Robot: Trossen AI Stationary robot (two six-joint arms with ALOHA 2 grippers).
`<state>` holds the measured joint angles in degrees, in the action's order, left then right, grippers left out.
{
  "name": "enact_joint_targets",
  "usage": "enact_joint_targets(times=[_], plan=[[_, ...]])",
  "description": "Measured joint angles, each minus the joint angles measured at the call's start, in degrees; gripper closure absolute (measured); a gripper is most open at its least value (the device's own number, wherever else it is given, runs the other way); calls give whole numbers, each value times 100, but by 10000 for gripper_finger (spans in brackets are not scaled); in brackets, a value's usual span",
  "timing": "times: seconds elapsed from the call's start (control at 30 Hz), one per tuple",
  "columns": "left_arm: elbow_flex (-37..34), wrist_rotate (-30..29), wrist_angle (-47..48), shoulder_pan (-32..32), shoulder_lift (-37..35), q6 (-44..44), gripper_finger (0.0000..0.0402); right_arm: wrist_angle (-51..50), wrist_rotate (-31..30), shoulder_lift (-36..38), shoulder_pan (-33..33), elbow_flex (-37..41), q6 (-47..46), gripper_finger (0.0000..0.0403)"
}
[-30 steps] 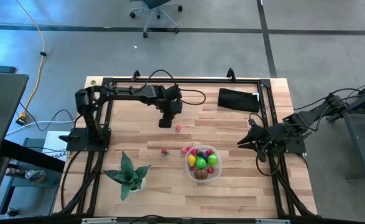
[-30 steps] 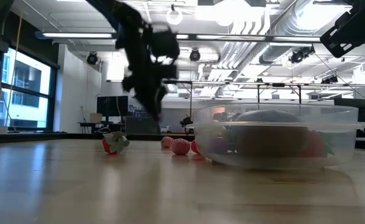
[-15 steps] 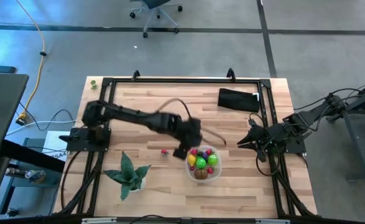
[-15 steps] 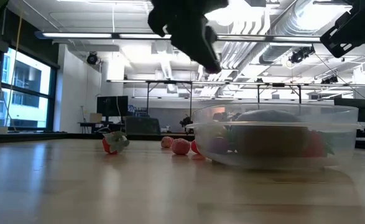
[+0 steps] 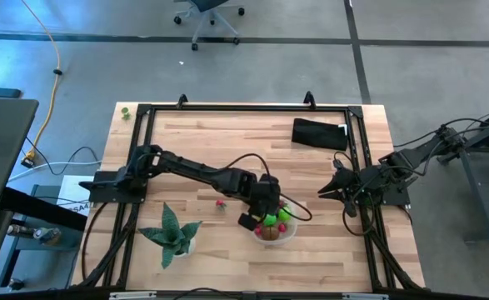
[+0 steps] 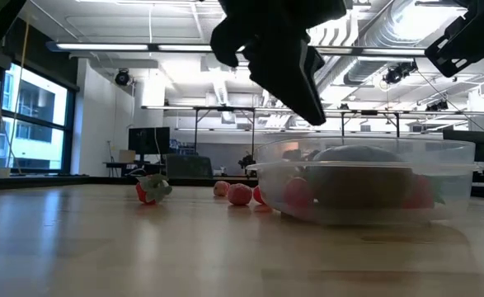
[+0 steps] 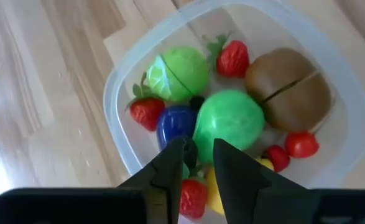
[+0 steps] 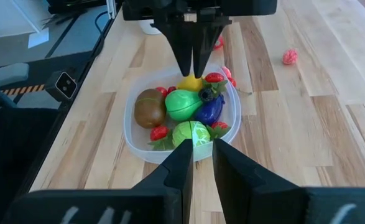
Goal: Pick and placing Produce into tupperware
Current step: Put the top apricot into the transparent bin
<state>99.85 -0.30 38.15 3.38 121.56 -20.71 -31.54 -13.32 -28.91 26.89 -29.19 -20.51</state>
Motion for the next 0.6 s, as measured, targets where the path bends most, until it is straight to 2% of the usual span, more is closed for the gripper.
enact_joint_targets(times=[0.27, 0.47, 0.6], plan=[[0, -357, 1011, -263, -296, 272, 304, -5, 2, 0, 0, 1, 1, 352], [2, -537, 1825, -901, -534, 319, 281, -7, 2, 0, 1, 2, -1, 352], [-132, -433, 2134, -1411, -521, 296, 270, -12, 2, 0, 0, 2, -1, 352]])
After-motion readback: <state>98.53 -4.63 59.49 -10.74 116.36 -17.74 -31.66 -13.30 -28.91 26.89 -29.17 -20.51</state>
